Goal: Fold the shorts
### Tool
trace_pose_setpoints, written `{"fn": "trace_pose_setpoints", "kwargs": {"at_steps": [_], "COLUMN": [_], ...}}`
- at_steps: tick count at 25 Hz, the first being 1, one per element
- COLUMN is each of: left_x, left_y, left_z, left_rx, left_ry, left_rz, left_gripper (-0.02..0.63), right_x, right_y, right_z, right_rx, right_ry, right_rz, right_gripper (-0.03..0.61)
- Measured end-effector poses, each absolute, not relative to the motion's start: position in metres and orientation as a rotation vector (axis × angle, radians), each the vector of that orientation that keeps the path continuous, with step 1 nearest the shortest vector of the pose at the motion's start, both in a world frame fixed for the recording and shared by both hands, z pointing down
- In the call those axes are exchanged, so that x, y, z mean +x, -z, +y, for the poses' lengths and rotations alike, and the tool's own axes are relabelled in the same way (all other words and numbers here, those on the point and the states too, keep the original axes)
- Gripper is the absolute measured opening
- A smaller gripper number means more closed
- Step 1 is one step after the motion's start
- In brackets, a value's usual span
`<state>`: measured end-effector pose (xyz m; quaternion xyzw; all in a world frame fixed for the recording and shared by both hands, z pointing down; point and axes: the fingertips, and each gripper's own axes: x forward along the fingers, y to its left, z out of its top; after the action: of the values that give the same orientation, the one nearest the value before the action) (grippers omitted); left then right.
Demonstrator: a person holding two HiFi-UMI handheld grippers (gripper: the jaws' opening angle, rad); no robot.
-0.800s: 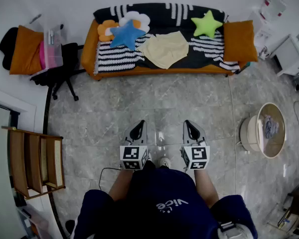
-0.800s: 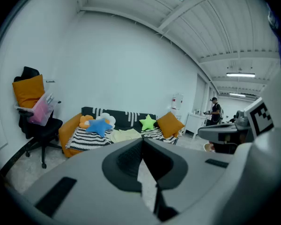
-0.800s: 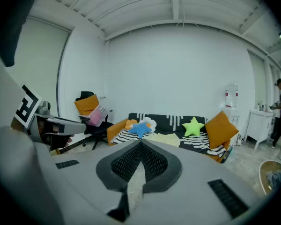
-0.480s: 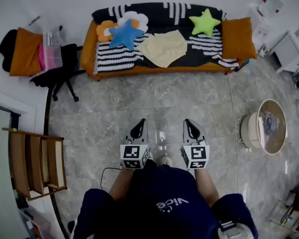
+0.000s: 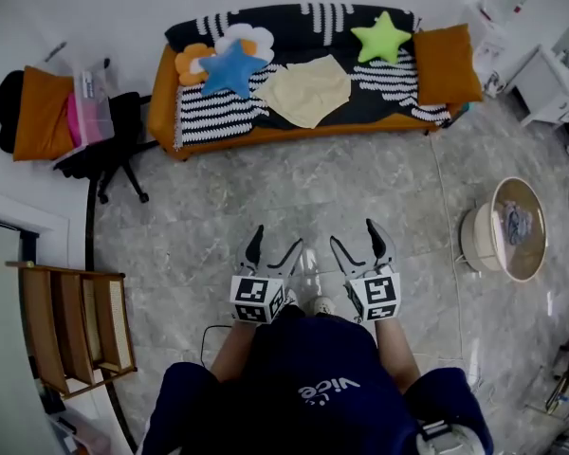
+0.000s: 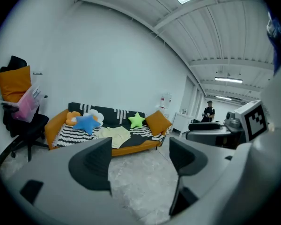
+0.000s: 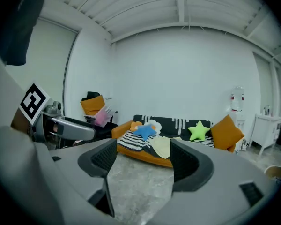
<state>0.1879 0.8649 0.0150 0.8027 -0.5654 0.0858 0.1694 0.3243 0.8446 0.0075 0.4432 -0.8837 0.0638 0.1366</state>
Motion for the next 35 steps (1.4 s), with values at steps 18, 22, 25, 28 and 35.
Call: {"fn": "trace_pose_setpoints", "kwargs": {"at_steps": [18,22,25,28,35], "left_x": [0.163,0.172,0.178,0.185,0.207], "left_y": [-0.035,-0.04,-0.042,-0.042,-0.046], "left_z": [0.84,0.807,0.775,0.738,0.663], "left_rx": [2.257,2.227,2.181,2.128,2.017], "left_ry": [-0.282,-0.281,-0.279,-0.27,-0.249], "left_rz": [-1.571,-1.612,-1.659,-1.711,-1.815], "left_gripper": [0.37,0.368,0.368,0.368,0.368], "right_x": [0.316,0.323,0.33,0.337,0.359], "right_y": [-0.029,-0.035,-0.037,-0.036,-0.039], "right_z": [0.819,0.78,0.741,0.697,0.602], "right_rx": [1.332,1.285,1.234,1.171,1.039], "right_ry": [-0.211,-0.205,-0.197,-0.184,-0.168], "right_rz": [-2.483,-2.5,-2.522,-2.545,-2.598], "right_gripper": [0.33,0.319,0.313,0.305,0.293]}}
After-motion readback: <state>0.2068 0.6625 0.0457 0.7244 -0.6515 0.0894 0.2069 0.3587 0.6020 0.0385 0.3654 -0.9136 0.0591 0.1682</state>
